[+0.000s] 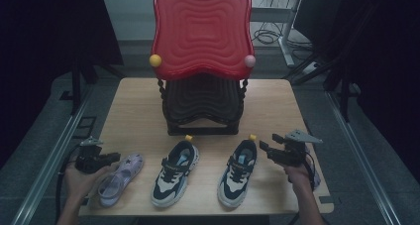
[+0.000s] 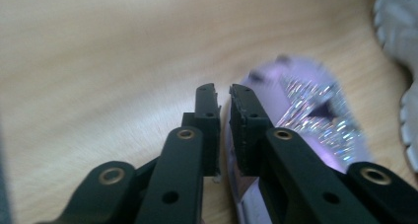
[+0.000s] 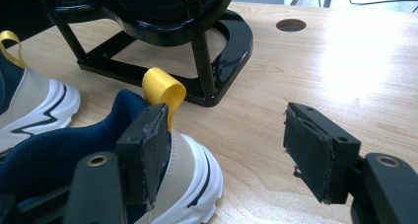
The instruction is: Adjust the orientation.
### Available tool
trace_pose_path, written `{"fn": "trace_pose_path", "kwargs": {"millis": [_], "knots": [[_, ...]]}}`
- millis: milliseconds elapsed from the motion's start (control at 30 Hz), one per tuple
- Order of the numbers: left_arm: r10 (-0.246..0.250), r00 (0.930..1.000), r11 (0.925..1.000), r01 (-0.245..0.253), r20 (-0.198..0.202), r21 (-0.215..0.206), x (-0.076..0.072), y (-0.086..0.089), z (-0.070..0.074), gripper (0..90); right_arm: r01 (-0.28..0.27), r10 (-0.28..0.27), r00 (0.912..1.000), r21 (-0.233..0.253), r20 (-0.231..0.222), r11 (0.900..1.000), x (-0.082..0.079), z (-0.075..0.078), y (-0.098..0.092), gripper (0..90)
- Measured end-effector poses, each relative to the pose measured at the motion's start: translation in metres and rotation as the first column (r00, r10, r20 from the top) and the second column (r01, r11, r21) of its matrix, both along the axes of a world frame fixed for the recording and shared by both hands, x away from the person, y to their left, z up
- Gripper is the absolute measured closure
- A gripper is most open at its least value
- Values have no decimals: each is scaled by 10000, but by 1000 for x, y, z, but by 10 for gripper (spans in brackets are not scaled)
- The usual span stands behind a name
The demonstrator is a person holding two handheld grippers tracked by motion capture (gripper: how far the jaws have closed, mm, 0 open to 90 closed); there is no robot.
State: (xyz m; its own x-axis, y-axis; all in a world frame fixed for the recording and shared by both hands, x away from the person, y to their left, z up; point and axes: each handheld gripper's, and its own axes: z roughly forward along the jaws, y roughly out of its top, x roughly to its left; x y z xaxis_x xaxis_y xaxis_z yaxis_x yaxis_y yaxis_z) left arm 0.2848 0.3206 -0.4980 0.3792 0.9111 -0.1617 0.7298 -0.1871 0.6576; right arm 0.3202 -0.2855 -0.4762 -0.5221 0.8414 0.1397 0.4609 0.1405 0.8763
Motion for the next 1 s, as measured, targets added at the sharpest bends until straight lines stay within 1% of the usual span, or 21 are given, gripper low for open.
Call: {"fn": "trace_pose_path", "kwargs": {"millis": [33, 67, 100, 133, 200, 233, 267, 300, 333, 367, 400, 533, 600, 633, 700, 767, 833, 867, 933, 1000], "knots": [[0, 10000, 10000, 0, 0, 0, 0, 0, 0, 819, -6, 6, 10000, -10, 21, 10000, 0, 0, 0, 341], [-70, 9994, 9999, 67, 340, 90, -3, -4, 6, 819, -6, 6, 10000, -10, 21, 10000, 0, 0, 0, 341], [-221, 9953, 9998, 221, 943, 9, -9, -13, 19, 786, -1, 1, 10000, 0, 6, 10000, 0, 0, 0, 341], [-221, 9953, 9998, 221, 943, 9, -9, -13, 19, 769, -9, 9, 10000, 10, 6, 10000, 0, -1, 0, 341], [-472, 9908, 9987, 494, 1266, -147, -13, -21, 30, 722, -26, 26, 10000, 22, 10, 10000, 0, 0, 0, 341], [-580, 9888, 9978, 620, 1376, -251, -15, -25, 35, 692, -30, 30, 10000, 29, 10, 10000, 0, 0, 0, 341], [-663, 9878, 9967, 720, 1410, -362, -15, -30, 39, 692, -30, 30, 10000, 29, 10, 10000, 0, 0, 0, 341], [-801, 9855, 9934, 912, 1499, -692, -17, -38, 46, 630, -40, 40, 10000, 12, 16, 10000, -1, 0, 0, 341], [-801, 9855, 9934, 912, 1499, -692, -17, -38, 46, 608, -40, 40, 10000, 12, 16, 10000, -1, 0, 0, 341], [-770, 9844, 9923, 911, 1579, -841, -18, -41, 49, 608, -25, 25, 10000, 15, 17, 10000, -1, 0, 0, 341], [-650, 9845, 9914, 823, 1631, -1017, -20, -46, 52, 585, -28, 28, 10000, 9, 17, 10000, -1, 0, 0, 341], [-502, 9855, 9873, 735, 1619, -1411, -22, -58, 61, 505, 30, -29, 10000, 44, -40, 10000, 0, -1, -2, 341], [-525, 9848, 9874, 760, 1655, -1391, -23, -63, 64, 480, 30, -30, 10000, 39, -52, 10000, 0, -1, -2, 341], [-599, 9837, 9880, 827, 1697, -1304, -24, -67, 66, 473, 29, -28, 10000, 39, -57, 10000, 0, -1, -2, 341], [-653, 9819, 9879, 888, 1776, -1272, -25, -73, 68, 464, -22, 22, 10000, 66, -35, 10000, 0, -1, -2, 340], [-809, 9790, 9885, 1028, 1869, -1105, -24, -77, 70, 456, -136, 136, 9999, 57, -20, 9999, -1, -1, -1, 338], [-950, 9764, 9866, 1182, 1938, -1121, -24, -79, 70, 452, -215, 215, 9998, 34, -6, 9998, -2, -2, 0, 337], [-986, 9765, 9859, 1220, 1916, -1147, -24, -80, 70, 452, -251, 251, 9997, 20, -15, 9997, -2, -2, 0, 338], [-1138, 9757, 9852, 1351, 1870, -1052, -23, -79, 69, 447, -351, 351, 9994, -17, -42, 9994, -2, -2, 1, 341], [-1127, 9763, 9840, 1354, 1845, -1154, -24, -77, 66, 447, -463, 462, 9989, -110, -78, 9989, -5, -2, 3, 346]]}}
